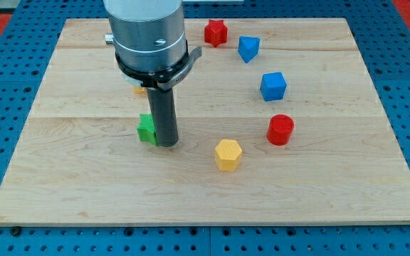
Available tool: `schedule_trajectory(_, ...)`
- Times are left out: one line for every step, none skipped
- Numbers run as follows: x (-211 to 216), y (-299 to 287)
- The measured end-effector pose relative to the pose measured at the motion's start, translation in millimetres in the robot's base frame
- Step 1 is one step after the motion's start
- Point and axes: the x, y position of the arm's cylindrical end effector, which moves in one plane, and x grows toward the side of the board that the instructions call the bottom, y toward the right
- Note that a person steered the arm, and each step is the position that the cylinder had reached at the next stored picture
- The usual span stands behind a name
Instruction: Slightly move the green star to the parallel left side of the yellow hexagon
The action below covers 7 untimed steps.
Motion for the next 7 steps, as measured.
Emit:
schedule_trajectory(-1,21)
schedule_trajectory(-1,20)
schedule_trajectory(-1,20)
schedule_trajectory(-19,21)
schedule_trajectory(-47,33)
schedule_trajectory(-57,-11)
schedule_trajectory(-22,-42)
